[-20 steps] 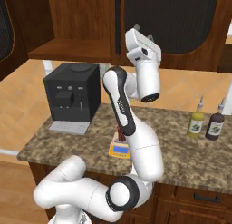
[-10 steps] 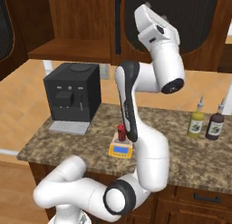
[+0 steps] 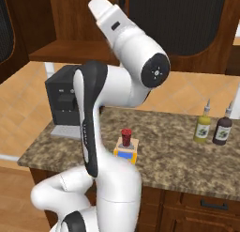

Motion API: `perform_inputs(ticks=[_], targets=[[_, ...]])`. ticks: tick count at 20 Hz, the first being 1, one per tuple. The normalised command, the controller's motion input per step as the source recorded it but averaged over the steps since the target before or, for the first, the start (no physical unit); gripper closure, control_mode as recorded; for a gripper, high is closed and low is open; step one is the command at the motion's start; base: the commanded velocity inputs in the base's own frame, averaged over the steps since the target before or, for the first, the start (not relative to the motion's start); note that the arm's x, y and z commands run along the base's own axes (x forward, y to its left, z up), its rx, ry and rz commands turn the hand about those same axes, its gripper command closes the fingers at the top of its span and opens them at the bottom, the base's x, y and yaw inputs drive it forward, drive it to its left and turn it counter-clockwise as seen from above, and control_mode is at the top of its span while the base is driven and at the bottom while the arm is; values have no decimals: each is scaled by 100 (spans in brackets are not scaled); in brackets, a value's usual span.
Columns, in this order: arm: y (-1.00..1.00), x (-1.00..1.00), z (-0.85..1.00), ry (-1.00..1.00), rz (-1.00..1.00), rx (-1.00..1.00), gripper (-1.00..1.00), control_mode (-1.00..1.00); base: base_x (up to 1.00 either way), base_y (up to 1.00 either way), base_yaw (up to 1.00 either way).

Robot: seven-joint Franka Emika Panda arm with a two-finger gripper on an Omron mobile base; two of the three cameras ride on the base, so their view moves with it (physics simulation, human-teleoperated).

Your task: Pick the yogurt and place it on the digital scale for weighing, and close the cabinet.

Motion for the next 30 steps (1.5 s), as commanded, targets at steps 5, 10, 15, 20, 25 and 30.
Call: perform_inputs(ticks=[5, 10, 15, 20, 25, 30], targets=[[100, -60, -61, 28, 24, -37, -100, -100, 0, 0, 0], [100, -15, -100, -11, 22, -7, -100, -100, 0, 0, 0], [100, -3, -100, -23, 9, 3, -100, -100, 0, 0, 0], [96, -20, -96, -19, 1, 0, -100, -100, 0, 0, 0], [54, -40, -34, -41, 0, 0, -100, -100, 0, 0, 0], [26, -29, -47, -28, 0, 1, -100, -100, 0, 0, 0]])
